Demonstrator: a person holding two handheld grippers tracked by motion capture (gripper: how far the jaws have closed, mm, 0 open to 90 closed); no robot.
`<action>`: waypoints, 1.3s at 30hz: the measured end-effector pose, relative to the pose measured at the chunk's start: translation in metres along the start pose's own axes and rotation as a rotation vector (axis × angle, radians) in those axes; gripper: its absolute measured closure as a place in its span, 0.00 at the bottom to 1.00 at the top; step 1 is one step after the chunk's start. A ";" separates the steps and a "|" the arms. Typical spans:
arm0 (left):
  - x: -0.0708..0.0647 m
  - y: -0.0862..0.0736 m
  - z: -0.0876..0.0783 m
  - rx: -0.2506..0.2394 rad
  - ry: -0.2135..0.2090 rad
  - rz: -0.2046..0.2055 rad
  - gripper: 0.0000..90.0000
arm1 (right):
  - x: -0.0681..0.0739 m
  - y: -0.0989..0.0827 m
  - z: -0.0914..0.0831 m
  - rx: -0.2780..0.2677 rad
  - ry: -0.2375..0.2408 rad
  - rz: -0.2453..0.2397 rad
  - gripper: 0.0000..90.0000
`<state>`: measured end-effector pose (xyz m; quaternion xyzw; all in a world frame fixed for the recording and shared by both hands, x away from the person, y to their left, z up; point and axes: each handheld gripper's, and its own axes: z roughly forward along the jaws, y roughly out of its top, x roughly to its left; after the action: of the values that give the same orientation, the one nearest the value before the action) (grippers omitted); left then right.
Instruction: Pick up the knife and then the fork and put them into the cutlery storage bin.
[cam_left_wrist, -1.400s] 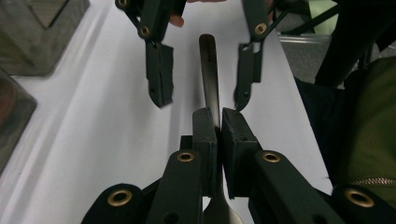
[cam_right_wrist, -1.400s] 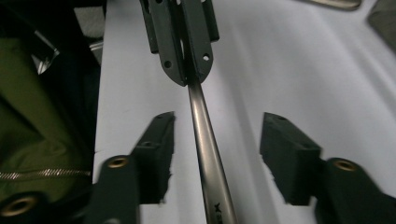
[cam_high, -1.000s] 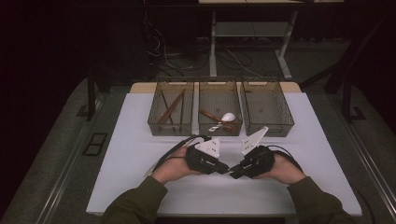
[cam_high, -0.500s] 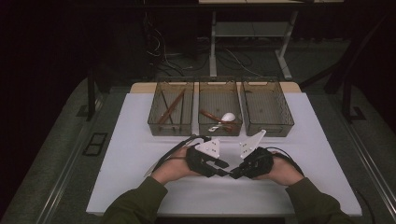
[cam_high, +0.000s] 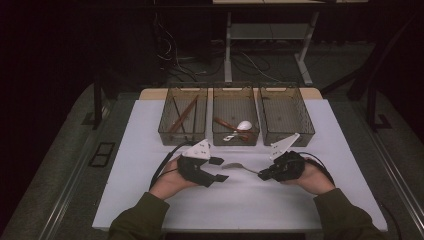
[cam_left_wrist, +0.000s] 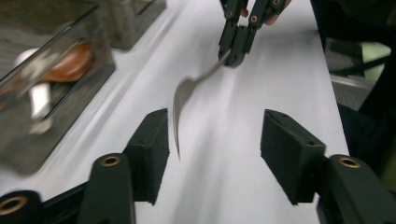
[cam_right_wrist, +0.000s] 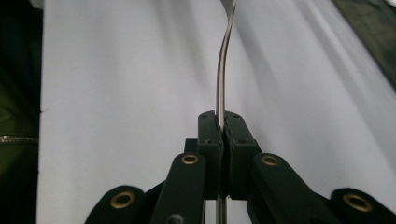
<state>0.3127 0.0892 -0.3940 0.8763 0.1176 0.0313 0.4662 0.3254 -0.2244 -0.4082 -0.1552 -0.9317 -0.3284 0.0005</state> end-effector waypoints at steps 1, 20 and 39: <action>0.000 -0.003 -0.003 -0.003 0.013 -0.011 0.43 | -0.002 -0.002 -0.002 -0.005 -0.007 0.006 0.96; -0.013 -0.069 -0.040 -0.027 0.242 -0.184 0.14 | -0.034 -0.012 -0.050 -0.113 -0.168 0.187 0.96; -0.019 -0.081 -0.036 -0.011 0.281 -0.237 0.00 | -0.112 -0.003 -0.090 -0.158 -0.368 0.405 0.96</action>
<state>0.2739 0.1570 -0.4397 0.8407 0.2836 0.0988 0.4505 0.4225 -0.3140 -0.3513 -0.3946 -0.8377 -0.3594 -0.1152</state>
